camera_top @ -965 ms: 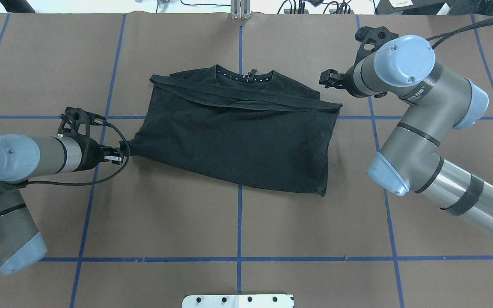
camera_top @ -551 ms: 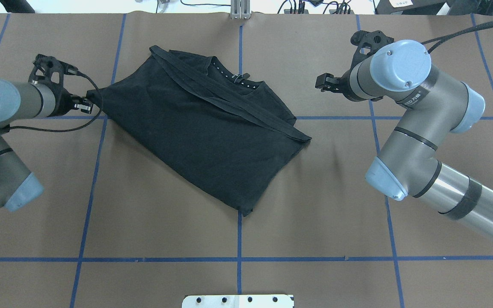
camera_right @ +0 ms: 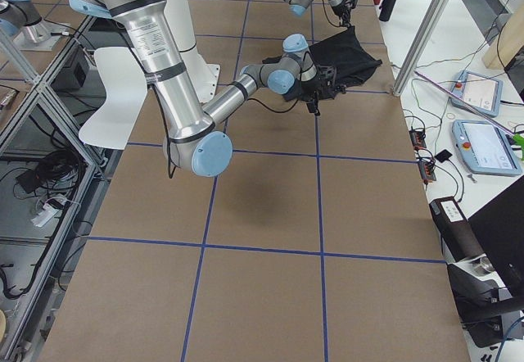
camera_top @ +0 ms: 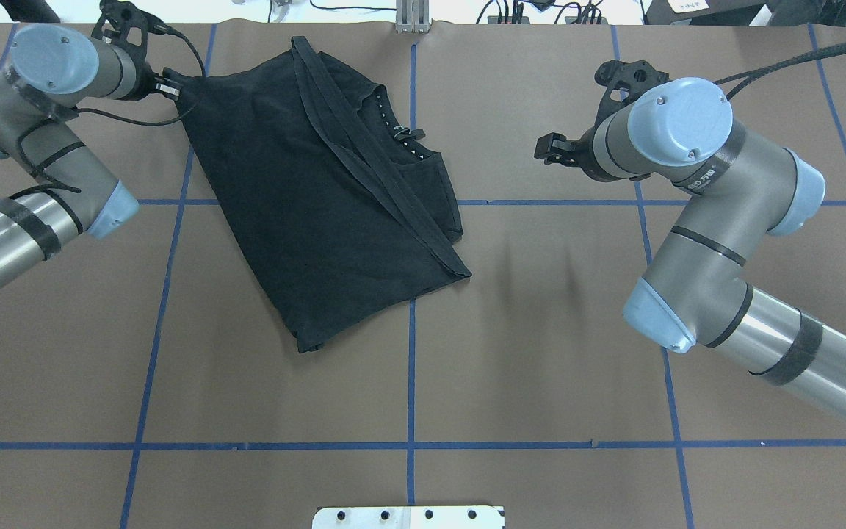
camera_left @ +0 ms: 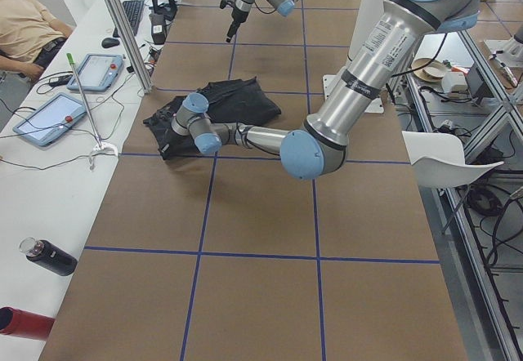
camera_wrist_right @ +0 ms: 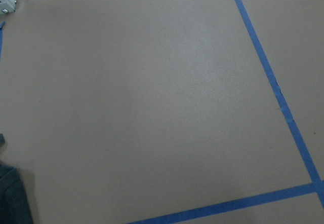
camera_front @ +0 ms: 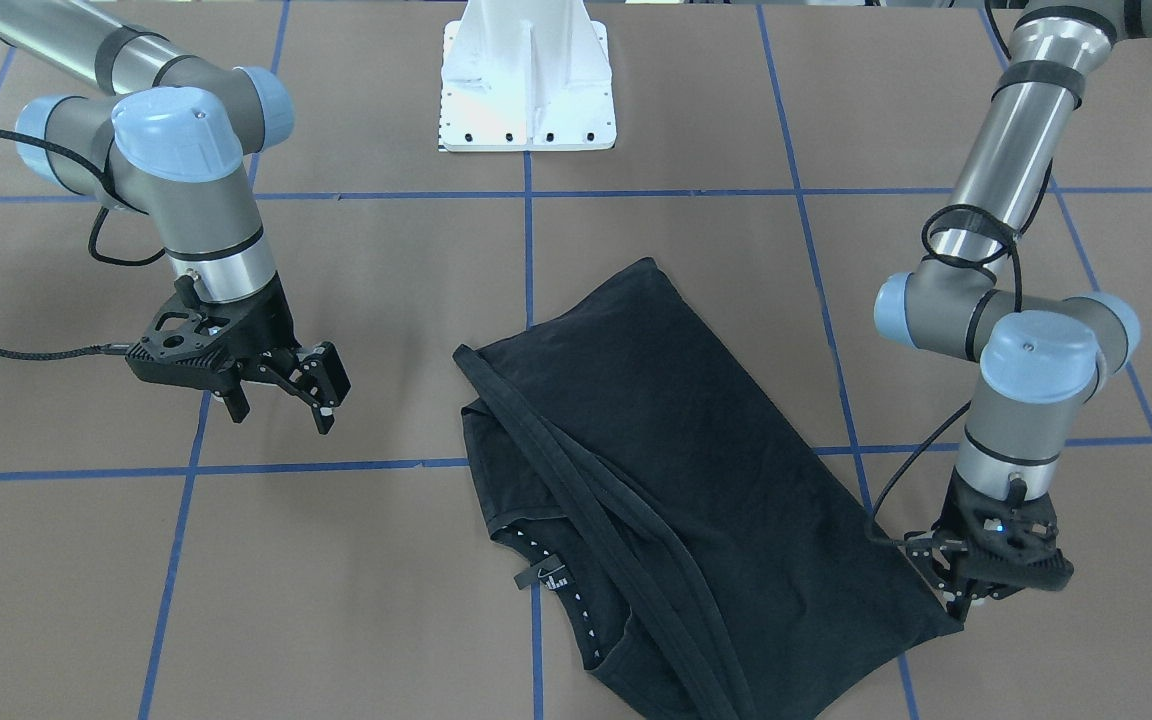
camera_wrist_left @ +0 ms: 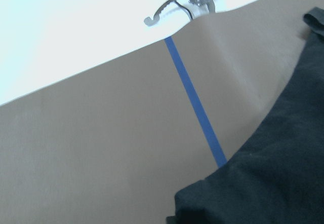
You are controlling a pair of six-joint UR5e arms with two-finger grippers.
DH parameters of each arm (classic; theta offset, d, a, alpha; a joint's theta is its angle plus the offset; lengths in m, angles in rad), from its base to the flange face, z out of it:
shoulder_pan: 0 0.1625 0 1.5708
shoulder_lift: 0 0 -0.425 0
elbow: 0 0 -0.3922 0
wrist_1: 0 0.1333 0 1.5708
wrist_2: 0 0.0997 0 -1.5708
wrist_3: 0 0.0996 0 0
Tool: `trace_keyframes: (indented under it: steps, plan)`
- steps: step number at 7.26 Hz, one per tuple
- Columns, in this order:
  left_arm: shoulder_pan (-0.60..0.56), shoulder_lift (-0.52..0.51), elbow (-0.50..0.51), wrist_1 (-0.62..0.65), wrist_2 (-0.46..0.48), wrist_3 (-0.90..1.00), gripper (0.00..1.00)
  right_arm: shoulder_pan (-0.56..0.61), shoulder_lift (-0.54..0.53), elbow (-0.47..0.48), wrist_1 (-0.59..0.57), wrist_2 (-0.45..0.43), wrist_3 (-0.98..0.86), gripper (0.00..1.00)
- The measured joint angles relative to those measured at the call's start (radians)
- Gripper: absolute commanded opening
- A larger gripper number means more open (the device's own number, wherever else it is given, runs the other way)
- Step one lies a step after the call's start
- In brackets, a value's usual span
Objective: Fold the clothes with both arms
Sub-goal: 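Drag the shirt edge away with the left gripper while the right approaches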
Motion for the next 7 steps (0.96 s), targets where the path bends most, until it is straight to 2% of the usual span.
trace_keyframes:
  steps: [1,2,4,5,6,7]
  plan:
    - [-0.008,-0.012,0.010,-0.011,-0.005,0.017,1.00,-0.009,0.005,-0.002,0.000,-0.001,0.003,1.00]
    - [-0.020,0.007,-0.024,-0.029,-0.030,0.045,1.00,-0.026,0.019,-0.009,0.001,-0.004,0.014,1.00]
    - [-0.040,0.084,-0.144,-0.048,-0.143,0.060,1.00,-0.071,0.094,-0.066,-0.001,-0.035,0.095,0.98]
    - [-0.043,0.121,-0.197,-0.050,-0.172,0.057,1.00,-0.099,0.157,-0.132,-0.001,-0.070,0.146,0.90]
    - [-0.044,0.140,-0.224,-0.051,-0.183,0.050,1.00,-0.126,0.211,-0.195,-0.001,-0.113,0.187,0.77]
    - [-0.044,0.147,-0.235,-0.052,-0.187,0.037,1.00,-0.152,0.247,-0.237,-0.001,-0.150,0.211,0.76]
